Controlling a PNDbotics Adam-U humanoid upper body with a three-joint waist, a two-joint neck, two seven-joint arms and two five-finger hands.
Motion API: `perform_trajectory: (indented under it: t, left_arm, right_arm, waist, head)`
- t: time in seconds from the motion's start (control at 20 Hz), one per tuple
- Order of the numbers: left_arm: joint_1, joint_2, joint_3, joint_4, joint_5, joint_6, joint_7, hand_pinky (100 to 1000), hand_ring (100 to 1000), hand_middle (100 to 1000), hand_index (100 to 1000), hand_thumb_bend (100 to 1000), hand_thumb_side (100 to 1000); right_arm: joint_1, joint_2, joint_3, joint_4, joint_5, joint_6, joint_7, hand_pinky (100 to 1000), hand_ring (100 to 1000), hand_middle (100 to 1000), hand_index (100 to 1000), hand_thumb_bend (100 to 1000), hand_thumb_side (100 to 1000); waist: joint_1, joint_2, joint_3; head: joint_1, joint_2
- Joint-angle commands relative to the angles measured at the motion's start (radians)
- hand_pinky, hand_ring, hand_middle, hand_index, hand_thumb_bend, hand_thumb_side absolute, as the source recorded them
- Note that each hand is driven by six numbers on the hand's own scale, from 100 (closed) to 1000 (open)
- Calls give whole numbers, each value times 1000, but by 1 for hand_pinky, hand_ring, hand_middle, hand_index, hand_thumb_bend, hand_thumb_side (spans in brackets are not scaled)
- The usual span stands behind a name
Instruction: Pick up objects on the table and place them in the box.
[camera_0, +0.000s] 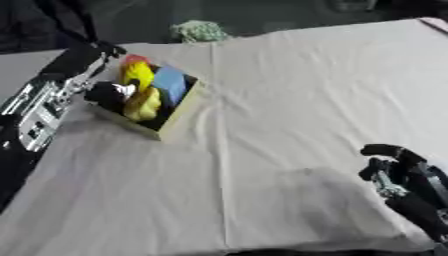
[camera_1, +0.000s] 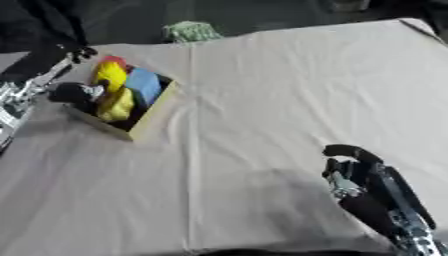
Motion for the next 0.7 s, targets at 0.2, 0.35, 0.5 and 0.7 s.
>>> perform_trajectory:
  t: [0.2, 0.35, 0.5, 0.7]
  left_arm:
    - [140, 0, 104, -264, 237, 41, 164, 835, 716, 689, 846, 100, 563]
    - [228, -53, 138, -360, 363, 24, 258, 820, 689, 660, 825, 100, 576]
    - [301, -129, 162, -427, 445, 9, 342, 814, 673, 642, 811, 100, 595]
    - [379, -231, 158, -491, 504, -18, 403, 813, 668, 637, 805, 100, 624]
  right_arm:
    - [5, -19, -15, -8, 6, -1, -11, 623, 585, 726, 772, 100, 369]
    - [10, -17, -20, -7, 7, -4, -15, 624, 586, 727, 772, 100, 361]
    - [15, -18, -25, -6, 8, -6, -19, 624, 586, 727, 772, 100, 352]
    - [24, -14, -34, -7, 7, -14, -29, 624, 585, 727, 771, 100, 325]
  waist:
    - [-4, -20, 27]
    - [-4, -26, 49]
    - [-6, -32, 71]
    - [-9, -49, 99]
  head:
    - [-6, 5]
    - [-8, 5]
    - [-8, 5]
    - [-5, 5]
